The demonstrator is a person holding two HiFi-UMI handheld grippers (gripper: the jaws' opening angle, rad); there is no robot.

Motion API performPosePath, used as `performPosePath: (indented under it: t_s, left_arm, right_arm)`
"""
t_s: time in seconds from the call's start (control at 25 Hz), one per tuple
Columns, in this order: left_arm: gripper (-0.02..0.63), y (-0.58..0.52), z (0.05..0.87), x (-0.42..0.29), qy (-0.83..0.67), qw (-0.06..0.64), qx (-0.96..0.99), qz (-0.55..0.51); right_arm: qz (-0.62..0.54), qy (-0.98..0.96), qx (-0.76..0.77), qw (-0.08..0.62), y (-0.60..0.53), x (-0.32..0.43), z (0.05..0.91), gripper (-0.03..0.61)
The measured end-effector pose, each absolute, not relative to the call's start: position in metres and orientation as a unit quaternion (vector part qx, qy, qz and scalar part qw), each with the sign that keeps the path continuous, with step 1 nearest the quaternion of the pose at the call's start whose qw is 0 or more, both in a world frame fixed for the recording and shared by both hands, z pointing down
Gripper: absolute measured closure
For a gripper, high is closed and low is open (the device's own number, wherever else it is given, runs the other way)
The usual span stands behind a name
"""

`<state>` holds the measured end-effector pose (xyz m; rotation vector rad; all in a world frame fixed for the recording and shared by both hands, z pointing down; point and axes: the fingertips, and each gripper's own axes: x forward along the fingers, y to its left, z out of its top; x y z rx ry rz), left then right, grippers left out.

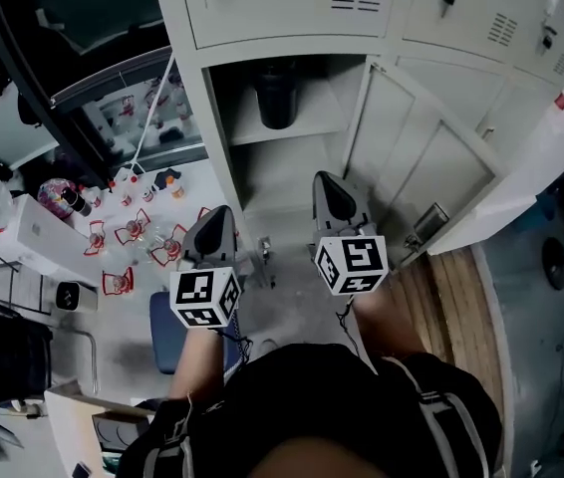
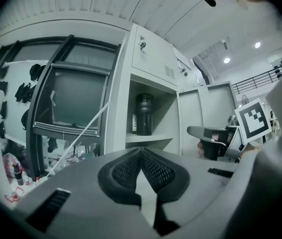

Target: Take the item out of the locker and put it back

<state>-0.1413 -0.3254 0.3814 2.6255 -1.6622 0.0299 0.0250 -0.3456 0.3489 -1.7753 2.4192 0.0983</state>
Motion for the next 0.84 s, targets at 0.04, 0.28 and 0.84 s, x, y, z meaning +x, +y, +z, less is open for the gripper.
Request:
performPosePath:
  t_s: [0.04,0.28,0.84]
  left_arm:
    - [0.601,-0.325,0.381,-0.140,-0.535,0.017,0.844,0.009]
    - [0.601,-0.320,0.379,-0.137,-0.537,0.016,0.843,0.002]
    - [0.601,-0.313,0.375,-0.127,-0.549,0.011,0.835,0.005]
  right_arm:
    - [0.033,0.804,-0.590,0.069,-0.344,0.025,0.349,0.566]
    - [0.034,0.807,-0.587,0.065,-0.339,0.026,0.349,0.566]
    - [0.028,0.818,-0.571,0.066,-0.339,0.030,0.353,0.566]
